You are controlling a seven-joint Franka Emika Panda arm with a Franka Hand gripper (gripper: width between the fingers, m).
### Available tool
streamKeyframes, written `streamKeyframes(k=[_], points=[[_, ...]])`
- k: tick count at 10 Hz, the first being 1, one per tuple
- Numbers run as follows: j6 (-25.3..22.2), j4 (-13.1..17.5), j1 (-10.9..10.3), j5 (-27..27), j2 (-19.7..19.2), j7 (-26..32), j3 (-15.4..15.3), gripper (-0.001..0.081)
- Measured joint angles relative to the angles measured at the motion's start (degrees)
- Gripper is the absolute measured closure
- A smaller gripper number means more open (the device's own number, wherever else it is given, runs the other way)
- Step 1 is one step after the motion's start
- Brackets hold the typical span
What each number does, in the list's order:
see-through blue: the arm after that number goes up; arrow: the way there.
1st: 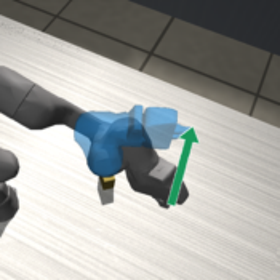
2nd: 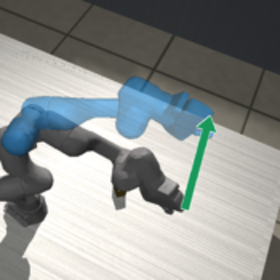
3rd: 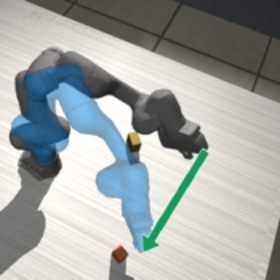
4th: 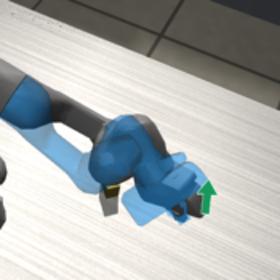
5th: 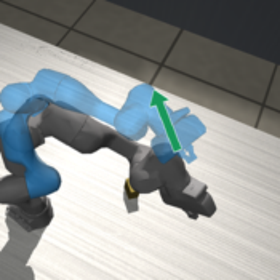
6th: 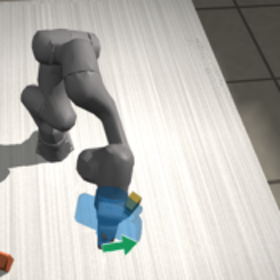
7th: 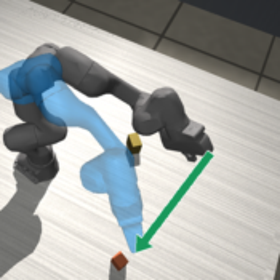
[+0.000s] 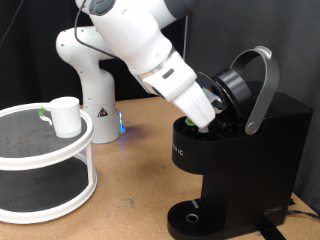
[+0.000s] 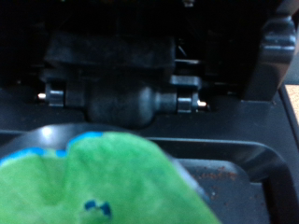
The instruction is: Make a cup of coffee with the keurig machine
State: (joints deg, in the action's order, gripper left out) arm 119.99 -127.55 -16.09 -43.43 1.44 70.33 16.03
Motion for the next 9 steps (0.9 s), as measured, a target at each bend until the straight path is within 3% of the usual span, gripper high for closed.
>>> streamKeyframes(k=[3, 4, 5, 6, 9], points=[[0.29, -0.24, 0.00, -0.66, -0.31, 0.26, -0.24, 0.0295], [0.32, -0.33, 0.00, -0.86, -0.32, 0.31, -0.26, 0.0113], [0.33, -0.39, 0.00, -1.03, -0.32, 0.42, -0.26, 0.0113], [0.33, -0.41, 0.00, -1.13, -0.32, 0.52, -0.26, 0.0022], [0.34, -0.43, 0.00, -1.28, -0.32, 0.66, -0.26, 0.0005]])
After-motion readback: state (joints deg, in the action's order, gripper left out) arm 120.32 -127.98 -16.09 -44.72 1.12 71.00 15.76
